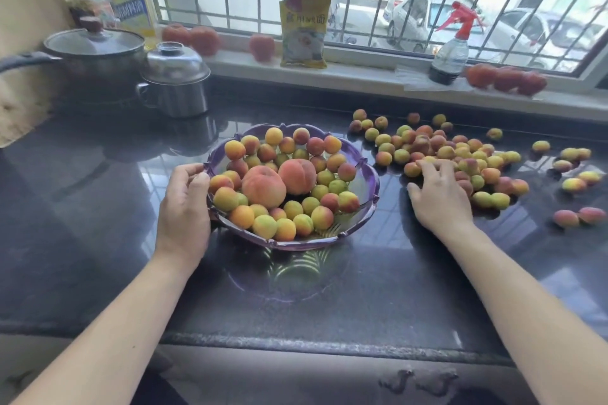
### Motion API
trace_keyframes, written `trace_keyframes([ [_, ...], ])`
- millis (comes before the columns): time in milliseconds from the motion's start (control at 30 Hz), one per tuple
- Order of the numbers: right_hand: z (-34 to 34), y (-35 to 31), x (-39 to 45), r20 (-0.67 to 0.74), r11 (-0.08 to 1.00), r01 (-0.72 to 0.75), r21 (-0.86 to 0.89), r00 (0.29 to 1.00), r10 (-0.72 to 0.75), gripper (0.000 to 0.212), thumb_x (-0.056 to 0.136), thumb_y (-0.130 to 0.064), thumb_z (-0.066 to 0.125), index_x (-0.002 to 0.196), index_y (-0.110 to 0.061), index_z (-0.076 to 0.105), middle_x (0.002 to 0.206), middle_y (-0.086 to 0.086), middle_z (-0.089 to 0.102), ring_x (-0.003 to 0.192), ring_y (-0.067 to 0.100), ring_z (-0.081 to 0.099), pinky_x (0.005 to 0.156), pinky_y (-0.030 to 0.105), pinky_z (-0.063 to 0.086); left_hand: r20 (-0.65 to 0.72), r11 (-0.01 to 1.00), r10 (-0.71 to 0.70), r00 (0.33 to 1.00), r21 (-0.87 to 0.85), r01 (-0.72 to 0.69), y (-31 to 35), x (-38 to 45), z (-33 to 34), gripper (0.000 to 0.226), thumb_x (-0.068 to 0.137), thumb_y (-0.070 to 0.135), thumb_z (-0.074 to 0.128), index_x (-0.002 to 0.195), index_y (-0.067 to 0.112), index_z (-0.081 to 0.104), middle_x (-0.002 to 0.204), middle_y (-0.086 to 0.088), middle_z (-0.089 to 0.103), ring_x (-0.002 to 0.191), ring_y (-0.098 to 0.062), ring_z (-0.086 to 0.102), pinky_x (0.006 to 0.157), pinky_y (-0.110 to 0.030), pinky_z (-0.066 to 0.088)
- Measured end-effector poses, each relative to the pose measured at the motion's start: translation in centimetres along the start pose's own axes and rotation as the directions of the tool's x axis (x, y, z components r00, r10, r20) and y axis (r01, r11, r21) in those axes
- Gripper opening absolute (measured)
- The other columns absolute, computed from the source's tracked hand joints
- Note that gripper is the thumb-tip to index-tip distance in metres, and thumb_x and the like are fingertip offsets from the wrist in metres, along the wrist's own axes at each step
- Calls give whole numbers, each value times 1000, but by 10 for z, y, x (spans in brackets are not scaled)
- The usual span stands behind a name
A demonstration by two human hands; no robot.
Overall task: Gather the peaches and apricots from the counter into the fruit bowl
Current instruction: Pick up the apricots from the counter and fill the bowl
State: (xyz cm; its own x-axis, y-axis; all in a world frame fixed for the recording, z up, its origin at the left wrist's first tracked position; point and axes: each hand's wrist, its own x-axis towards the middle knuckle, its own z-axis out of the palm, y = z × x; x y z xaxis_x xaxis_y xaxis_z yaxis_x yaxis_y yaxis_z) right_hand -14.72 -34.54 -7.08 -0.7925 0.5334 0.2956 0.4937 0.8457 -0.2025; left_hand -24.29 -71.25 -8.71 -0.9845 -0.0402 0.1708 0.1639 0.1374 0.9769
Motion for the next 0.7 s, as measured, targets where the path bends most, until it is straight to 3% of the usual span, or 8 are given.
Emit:
trace_keyframes([
  [167, 8, -8, 15, -35, 997, 44, -59, 998, -46, 39, 102, -30, 55, 136, -13, 52, 131, 14, 50, 106, 36, 61, 77, 40, 52, -22, 1000, -5, 1000, 11, 5, 1, -1, -2, 43, 92, 48, 43, 118, 24, 65, 103, 16, 68, 97, -9, 64, 84, -36, 50],
  [333, 12, -13, 29, -51, 997, -23, -68, 999, 19, 29, 100, -31, 59, 120, -11, 55, 117, 15, 57, 94, 37, 64, 67, 35, 44, -32, 999, -3, 999, 37, 4, 2, -1, -1, 44, 91, 48, 42, 118, 23, 66, 103, 18, 68, 97, -11, 63, 83, -34, 48],
  [433, 10, -16, 30, -69, 996, -20, -90, 998, 14, 27, 99, -30, 60, 116, -9, 55, 115, 16, 57, 92, 37, 65, 65, 35, 44, -31, 999, -6, 1000, 46, 7, 3, -1, -1, 42, 91, 47, 42, 117, 24, 65, 102, 19, 67, 94, -2, 62, 81, -30, 46],
  [567, 3, -15, 28, -47, 990, 12, -139, 999, -18, 21, 96, -30, 61, 104, -10, 59, 102, 12, 61, 80, 30, 62, 62, 34, 48, -20, 999, 1, 1000, 49, 0, 3, 0, -1, 43, 92, 48, 42, 117, 23, 65, 101, 16, 67, 93, -2, 62, 77, -24, 45],
  [633, -12, -21, 29, 35, 998, -54, 20, 998, 53, 21, 92, -32, 61, 90, -12, 65, 92, 11, 66, 74, 26, 59, 62, 33, 44, -15, 999, 2, 1000, 45, -1, 1, 0, -1, 43, 92, 47, 42, 117, 22, 65, 101, 17, 67, 92, -1, 62, 76, -23, 45],
  [700, -38, -32, 22, 150, 895, -129, 426, 986, 71, 22, 91, -36, 64, 89, -15, 70, 89, 9, 69, 74, 21, 61, 63, 34, 47, -17, 999, 6, 1000, 43, -5, 1, 0, -1, 43, 91, 47, 43, 117, 22, 66, 101, 17, 68, 92, 0, 62, 77, -23, 45],
])
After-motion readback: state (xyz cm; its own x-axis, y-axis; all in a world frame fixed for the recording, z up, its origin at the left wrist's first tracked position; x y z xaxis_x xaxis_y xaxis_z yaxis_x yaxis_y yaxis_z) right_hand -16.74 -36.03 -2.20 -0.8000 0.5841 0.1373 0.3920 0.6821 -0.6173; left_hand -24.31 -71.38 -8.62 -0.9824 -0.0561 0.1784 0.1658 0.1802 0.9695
